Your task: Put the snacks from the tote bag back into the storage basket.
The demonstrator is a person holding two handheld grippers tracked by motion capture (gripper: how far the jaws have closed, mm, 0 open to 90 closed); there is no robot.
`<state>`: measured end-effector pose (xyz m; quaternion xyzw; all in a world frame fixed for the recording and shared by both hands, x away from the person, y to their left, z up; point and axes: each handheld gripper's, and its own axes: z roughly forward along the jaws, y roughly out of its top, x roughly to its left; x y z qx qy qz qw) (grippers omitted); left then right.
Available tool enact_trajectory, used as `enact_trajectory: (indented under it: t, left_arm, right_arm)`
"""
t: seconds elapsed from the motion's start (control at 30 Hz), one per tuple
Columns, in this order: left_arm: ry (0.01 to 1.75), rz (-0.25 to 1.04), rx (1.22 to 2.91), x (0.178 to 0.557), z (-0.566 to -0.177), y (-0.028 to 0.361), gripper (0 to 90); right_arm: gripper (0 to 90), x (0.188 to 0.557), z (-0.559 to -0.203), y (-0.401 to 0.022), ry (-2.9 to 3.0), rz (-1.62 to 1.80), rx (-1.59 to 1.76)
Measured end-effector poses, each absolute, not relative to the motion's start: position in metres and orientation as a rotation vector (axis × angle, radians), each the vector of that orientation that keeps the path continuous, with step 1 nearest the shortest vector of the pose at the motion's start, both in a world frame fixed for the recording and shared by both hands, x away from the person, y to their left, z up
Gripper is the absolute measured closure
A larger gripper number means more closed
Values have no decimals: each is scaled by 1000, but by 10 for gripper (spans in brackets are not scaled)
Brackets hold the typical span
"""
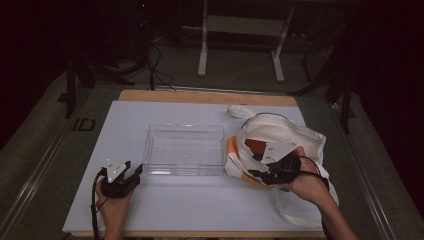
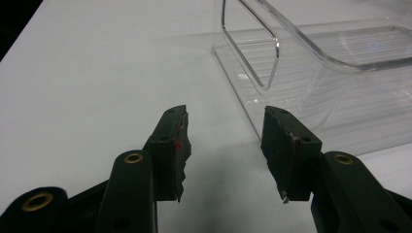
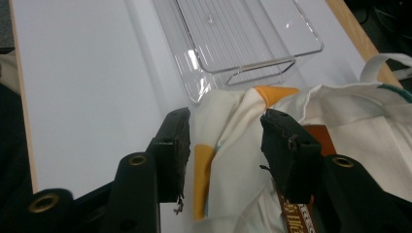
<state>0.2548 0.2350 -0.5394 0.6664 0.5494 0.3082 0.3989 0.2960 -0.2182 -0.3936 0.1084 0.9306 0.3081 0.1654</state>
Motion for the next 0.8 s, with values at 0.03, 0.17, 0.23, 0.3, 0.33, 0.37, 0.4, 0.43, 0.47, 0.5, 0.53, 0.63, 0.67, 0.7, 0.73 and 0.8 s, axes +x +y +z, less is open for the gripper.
enact_trajectory:
  t: [0.03, 0.17, 0.23, 0.3, 0.33, 0.37, 0.4, 0.43, 0.47, 0.5, 0.53, 0.63, 0.67, 0.7, 0.73, 0.8]
  left_arm:
    - [1391, 780, 1687, 255, -539, 235, 530]
    - [1391, 780, 1686, 255, -539, 235, 529]
    - [1390, 781, 1686, 255, -539, 235, 529]
    - [1390, 784, 1686, 255, -539, 235, 529]
    - [1390, 786, 1686, 254, -539, 235, 529]
    - [1390, 788, 1684, 254, -539, 235, 529]
    - [1390, 788, 1684, 254, -539, 235, 529]
    - [1390, 788, 1684, 254, -539, 235, 529]
    - [1391, 788, 1684, 254, -539, 235, 529]
    - [1391, 788, 1684, 254, -539, 235, 529]
    - [1391, 787, 1684, 254, -539, 235, 529]
    - [1390, 788, 1684, 254, -539, 235, 529]
    - [1388, 788, 1684, 254, -539, 235, 528]
    - [1389, 788, 1684, 254, -539, 234, 528]
    - [1389, 789, 1685, 254, -539, 234, 528]
    - [1390, 786, 1685, 254, -539, 235, 528]
  right_arm:
    - [526, 297, -393, -220, 2653, 874, 312]
    - [523, 301, -391, -226, 2657, 866, 324]
    - [523, 302, -391, -228, 2656, 859, 330]
    - [515, 304, -388, -232, 2656, 848, 346]
    - [513, 305, -387, -234, 2653, 846, 350]
    - [512, 306, -386, -235, 2653, 839, 356]
    - [512, 306, -386, -235, 2653, 839, 356]
    - [511, 309, -384, -239, 2648, 835, 365]
    - [510, 310, -382, -241, 2646, 831, 374]
    - [510, 311, -381, -242, 2643, 829, 379]
    - [510, 312, -380, -244, 2641, 829, 388]
    - [510, 314, -378, -247, 2644, 815, 391]
    - [509, 317, -377, -250, 2646, 807, 394]
    - [509, 318, -377, -251, 2648, 804, 397]
    - [509, 318, -377, -251, 2648, 804, 397]
    - [508, 321, -376, -254, 2652, 793, 407]
